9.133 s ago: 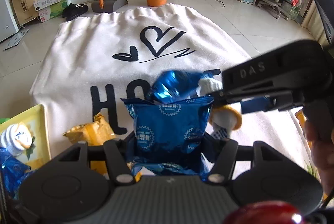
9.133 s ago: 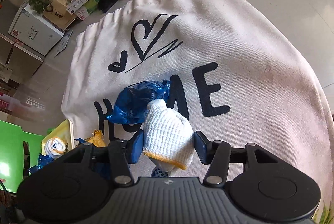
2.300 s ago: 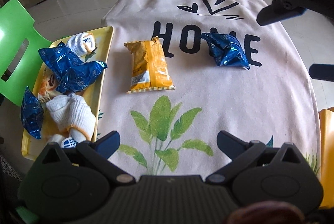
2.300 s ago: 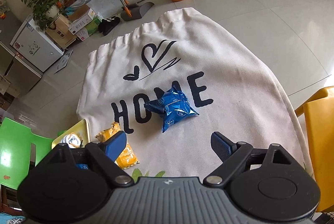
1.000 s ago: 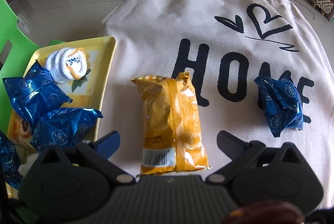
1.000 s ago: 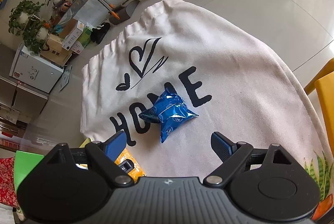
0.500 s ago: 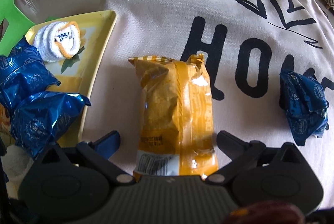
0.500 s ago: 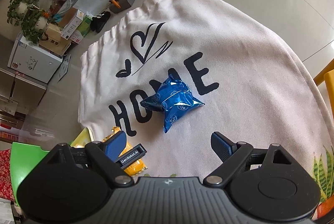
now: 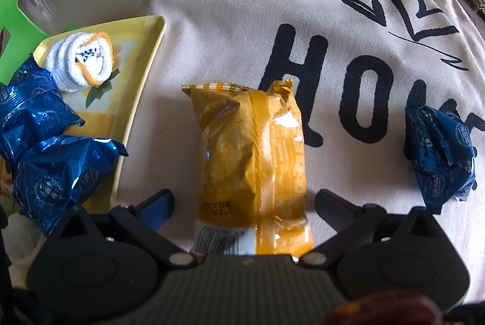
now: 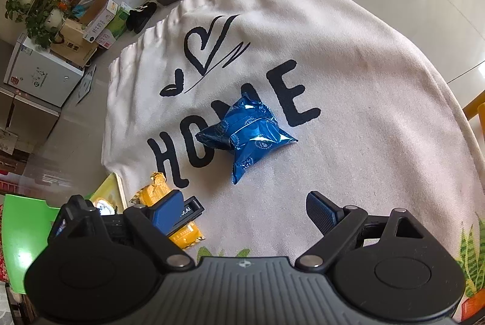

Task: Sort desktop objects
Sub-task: 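Close the left tool on the bread packet while the right tool grips the blue packet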

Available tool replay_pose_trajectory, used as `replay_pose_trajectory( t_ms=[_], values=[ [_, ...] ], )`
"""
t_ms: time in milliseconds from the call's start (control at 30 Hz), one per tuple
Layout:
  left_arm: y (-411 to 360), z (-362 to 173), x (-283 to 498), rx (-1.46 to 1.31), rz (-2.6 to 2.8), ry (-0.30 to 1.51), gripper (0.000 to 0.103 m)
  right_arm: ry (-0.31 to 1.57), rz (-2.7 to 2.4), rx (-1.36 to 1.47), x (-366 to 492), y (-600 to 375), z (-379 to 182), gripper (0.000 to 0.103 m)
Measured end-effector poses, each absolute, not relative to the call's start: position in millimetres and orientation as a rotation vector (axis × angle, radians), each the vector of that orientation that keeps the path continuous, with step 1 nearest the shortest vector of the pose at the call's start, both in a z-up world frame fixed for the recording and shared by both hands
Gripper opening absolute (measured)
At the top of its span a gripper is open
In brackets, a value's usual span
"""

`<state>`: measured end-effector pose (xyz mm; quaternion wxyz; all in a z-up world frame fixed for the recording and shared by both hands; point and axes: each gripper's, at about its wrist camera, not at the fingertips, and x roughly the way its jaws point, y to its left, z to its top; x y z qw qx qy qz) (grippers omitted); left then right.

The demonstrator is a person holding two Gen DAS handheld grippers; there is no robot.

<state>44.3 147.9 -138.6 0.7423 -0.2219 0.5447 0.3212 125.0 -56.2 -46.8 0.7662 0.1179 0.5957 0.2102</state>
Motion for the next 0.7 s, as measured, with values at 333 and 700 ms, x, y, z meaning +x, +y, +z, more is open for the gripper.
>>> replay_pose_trajectory(
  t_ms=[333, 700],
  values=[
    [143.5, -140.0, 37.3, -0.476, 0.693, 1.191, 0.103, 1.288, 0.463, 0.205, 131.1, -46.4, -52.4, 0.088],
    [140.1, -141.8, 30.3, -0.475, 0.687, 1.198, 0.103, 1.251, 0.532, 0.16, 156.3, -35.8, -67.0, 0.088]
  ],
)
